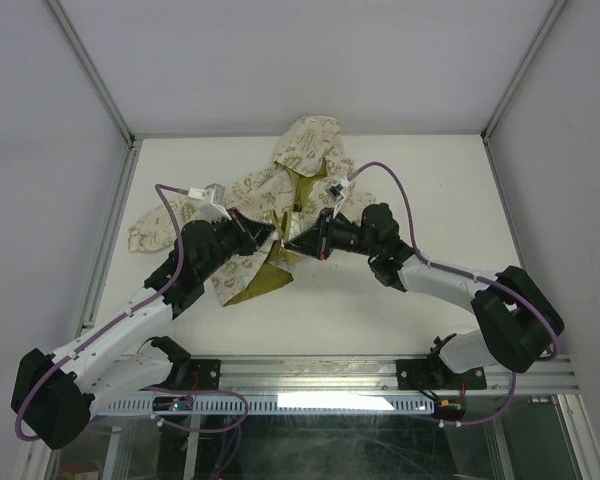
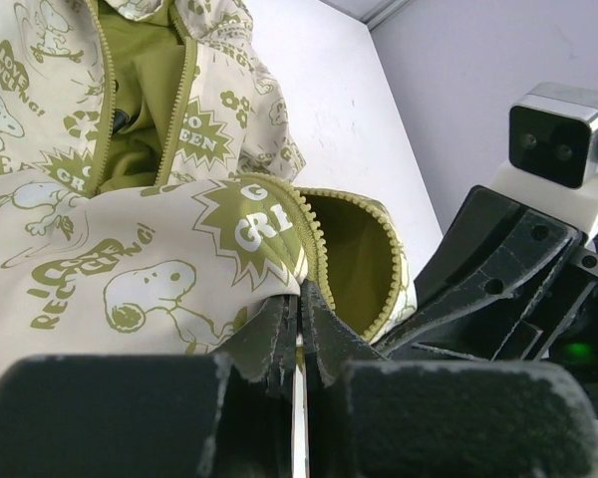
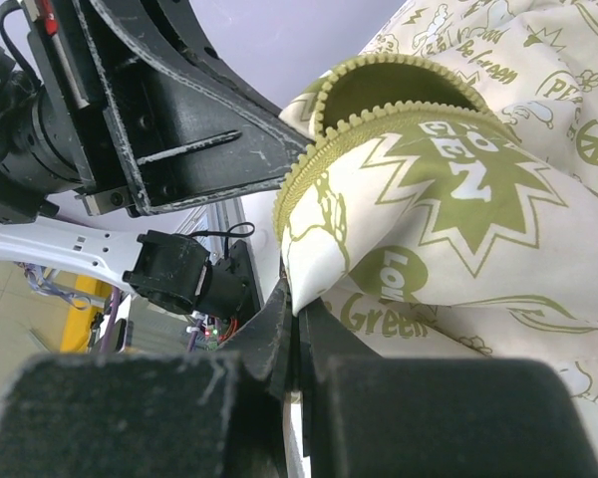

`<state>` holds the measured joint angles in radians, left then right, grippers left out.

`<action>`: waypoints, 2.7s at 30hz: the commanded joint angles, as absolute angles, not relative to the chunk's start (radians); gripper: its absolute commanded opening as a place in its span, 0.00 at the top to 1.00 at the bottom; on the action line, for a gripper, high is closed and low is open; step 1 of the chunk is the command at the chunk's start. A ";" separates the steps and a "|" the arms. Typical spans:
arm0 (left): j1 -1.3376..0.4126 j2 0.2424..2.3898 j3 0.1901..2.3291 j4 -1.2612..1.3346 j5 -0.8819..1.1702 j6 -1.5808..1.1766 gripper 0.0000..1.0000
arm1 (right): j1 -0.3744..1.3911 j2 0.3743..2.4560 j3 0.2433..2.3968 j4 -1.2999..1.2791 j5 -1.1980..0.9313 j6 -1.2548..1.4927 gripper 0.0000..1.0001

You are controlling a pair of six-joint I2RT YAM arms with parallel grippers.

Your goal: Zip up the jacket

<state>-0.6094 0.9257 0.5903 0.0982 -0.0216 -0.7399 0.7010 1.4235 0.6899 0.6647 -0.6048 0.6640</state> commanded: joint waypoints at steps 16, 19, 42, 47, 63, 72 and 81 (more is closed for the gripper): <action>-0.647 0.925 0.647 0.108 -0.091 -0.703 1.00 | 0.718 1.350 0.718 0.633 -0.499 0.602 1.00; -0.648 0.929 0.657 0.089 -0.106 -0.702 1.00 | 0.722 1.343 0.716 0.620 -0.499 0.602 1.00; -0.666 0.936 0.668 0.069 -0.134 -0.692 1.00 | 0.733 1.349 0.724 0.601 -0.499 0.602 1.00; -0.667 0.936 0.669 0.063 -0.135 -0.689 1.00 | 0.735 1.342 0.721 0.588 -0.499 0.602 1.00; -0.673 0.942 0.672 0.060 -0.133 -0.686 1.00 | 0.736 1.337 0.721 0.586 -0.499 0.602 1.00; -0.673 0.943 0.683 0.040 -0.147 -0.681 1.00 | 0.738 1.321 0.713 0.554 -0.395 0.551 1.00; -0.674 0.952 0.689 0.039 -0.140 -0.680 1.00 | 0.740 1.328 0.721 0.573 -0.419 0.551 1.00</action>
